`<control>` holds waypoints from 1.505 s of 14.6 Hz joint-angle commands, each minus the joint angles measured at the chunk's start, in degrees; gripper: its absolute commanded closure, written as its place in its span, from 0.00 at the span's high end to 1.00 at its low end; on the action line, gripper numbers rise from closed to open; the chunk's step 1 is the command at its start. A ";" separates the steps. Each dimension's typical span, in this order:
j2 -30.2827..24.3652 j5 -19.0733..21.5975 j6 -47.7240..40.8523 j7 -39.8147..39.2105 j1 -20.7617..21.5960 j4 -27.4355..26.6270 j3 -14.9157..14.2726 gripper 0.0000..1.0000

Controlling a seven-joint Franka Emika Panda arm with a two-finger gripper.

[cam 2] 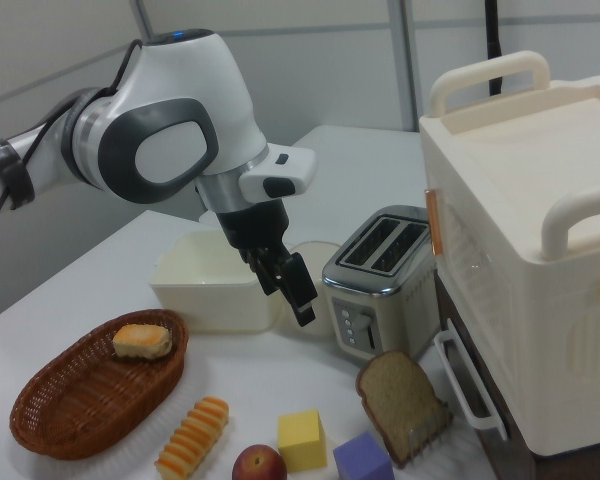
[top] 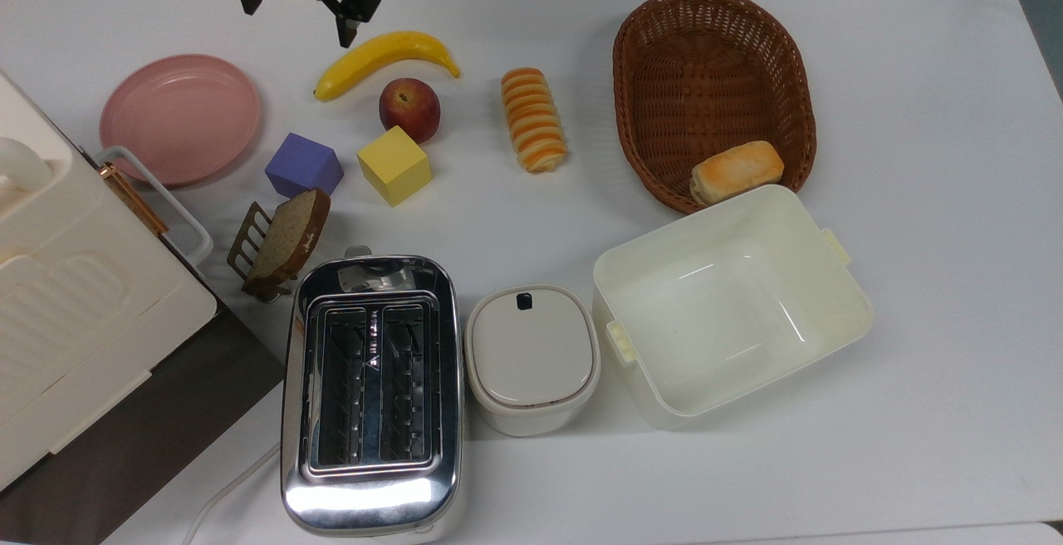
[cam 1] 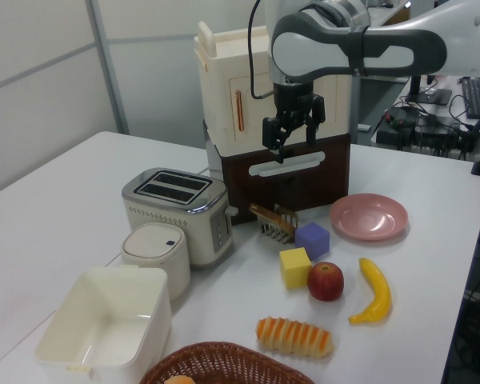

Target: Put the purple cube on the table

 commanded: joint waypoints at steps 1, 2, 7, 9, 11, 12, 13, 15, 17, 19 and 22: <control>-0.21 2.16 0.78 -3.48 0.49 0.13 -1.62 1.00; -0.47 1.99 0.86 -3.58 0.49 0.13 -1.35 1.00; -0.29 1.81 0.51 -5.24 -0.56 0.13 -0.39 1.00; -0.29 1.90 0.34 -7.00 -1.79 0.04 1.63 1.00; -0.29 1.90 0.25 -6.92 -1.80 0.04 1.72 1.00; -0.47 1.99 0.08 -7.00 -1.80 0.04 1.72 1.00; -0.47 1.99 -0.62 -7.09 -1.71 0.13 1.72 1.00; -1.17 1.99 -1.24 -7.09 -1.80 0.13 1.81 1.00; -1.61 2.08 -1.51 -7.09 -1.62 -0.04 1.90 1.00; -1.61 2.08 -2.65 -7.09 -1.79 0.04 2.42 1.00; -2.67 2.08 -2.39 -7.27 -2.41 -0.39 3.13 1.00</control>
